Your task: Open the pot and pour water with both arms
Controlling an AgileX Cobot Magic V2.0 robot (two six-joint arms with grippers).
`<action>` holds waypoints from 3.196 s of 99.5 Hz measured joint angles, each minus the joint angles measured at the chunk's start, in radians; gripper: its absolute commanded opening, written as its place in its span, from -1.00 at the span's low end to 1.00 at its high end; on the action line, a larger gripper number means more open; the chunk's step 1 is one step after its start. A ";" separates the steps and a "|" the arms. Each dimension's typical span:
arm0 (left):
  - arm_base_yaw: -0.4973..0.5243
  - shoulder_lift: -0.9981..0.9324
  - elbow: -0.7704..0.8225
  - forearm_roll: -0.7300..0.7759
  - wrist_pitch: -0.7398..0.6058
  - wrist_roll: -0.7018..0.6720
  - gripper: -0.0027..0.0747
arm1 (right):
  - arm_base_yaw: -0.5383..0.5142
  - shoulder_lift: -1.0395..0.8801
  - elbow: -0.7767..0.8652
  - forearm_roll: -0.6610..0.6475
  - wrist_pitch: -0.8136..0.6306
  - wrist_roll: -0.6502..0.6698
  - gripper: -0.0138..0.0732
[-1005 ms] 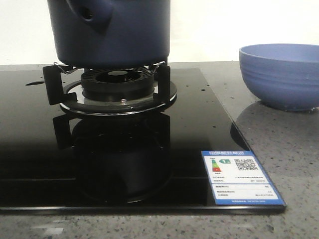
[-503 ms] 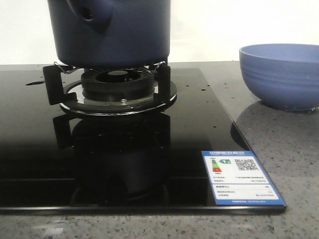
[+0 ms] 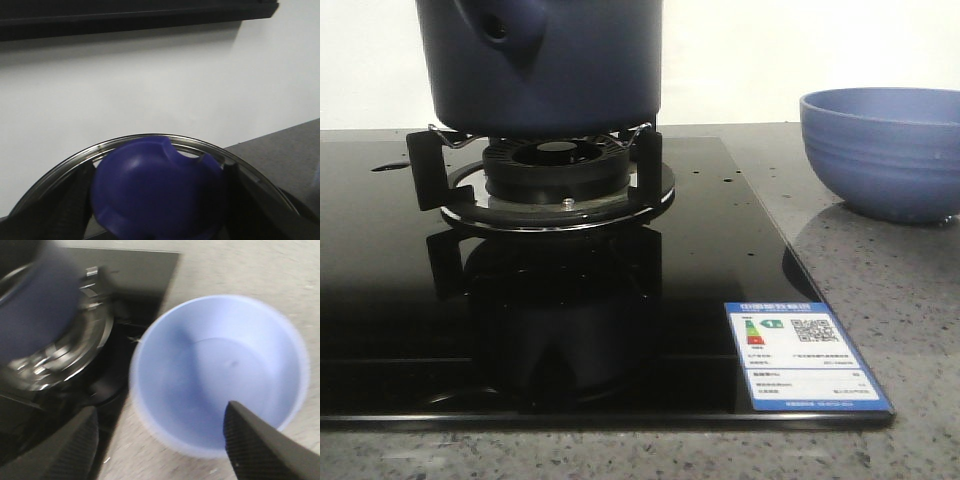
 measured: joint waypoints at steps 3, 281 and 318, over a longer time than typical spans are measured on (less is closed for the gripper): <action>0.024 -0.012 0.000 -0.001 0.014 0.000 0.07 | -0.018 0.033 -0.031 -0.004 0.019 0.002 0.40; 0.337 -0.053 0.000 0.008 0.121 0.000 0.07 | 0.382 0.907 -1.163 -0.136 0.151 0.179 -0.77; 0.337 -0.053 0.000 0.008 0.139 0.000 0.07 | 0.445 0.792 -0.802 -0.143 -0.324 0.032 -0.78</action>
